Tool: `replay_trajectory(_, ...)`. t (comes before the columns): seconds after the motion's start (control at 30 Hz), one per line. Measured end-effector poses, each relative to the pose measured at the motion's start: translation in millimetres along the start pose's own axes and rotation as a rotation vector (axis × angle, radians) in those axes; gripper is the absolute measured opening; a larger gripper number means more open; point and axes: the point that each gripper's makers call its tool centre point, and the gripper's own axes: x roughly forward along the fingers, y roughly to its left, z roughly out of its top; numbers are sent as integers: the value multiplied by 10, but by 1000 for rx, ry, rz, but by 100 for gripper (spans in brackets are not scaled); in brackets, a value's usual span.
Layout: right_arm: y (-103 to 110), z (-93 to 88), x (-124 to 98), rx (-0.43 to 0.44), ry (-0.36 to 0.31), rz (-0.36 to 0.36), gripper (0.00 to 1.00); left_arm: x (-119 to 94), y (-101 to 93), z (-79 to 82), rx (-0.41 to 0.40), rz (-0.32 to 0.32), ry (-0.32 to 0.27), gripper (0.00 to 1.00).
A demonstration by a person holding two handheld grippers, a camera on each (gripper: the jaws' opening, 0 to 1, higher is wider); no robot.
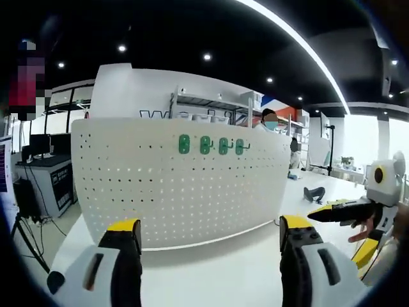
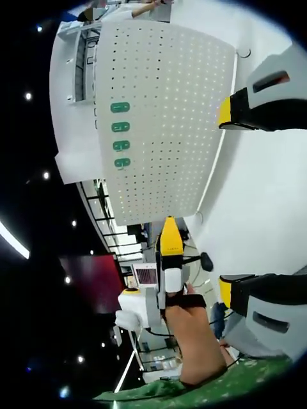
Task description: Insert the hook assembly into the mounting plate slot until the hook locks in place.
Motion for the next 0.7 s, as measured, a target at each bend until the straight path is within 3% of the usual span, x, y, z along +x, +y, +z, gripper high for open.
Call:
replay_trajectory(0.43,16,-57,-163,13,-26,-53,95,-433,-80,-283,31,36,24,91)
replay_trajectory(0.57,-41,-74,-212,-6,-36,-106,95,-553,-75,-379,32,51,32,91)
replay_trajectory(0.7,-169,9,-313,-46,-103,-221,94,-648,-64,-416,22,63,24,91)
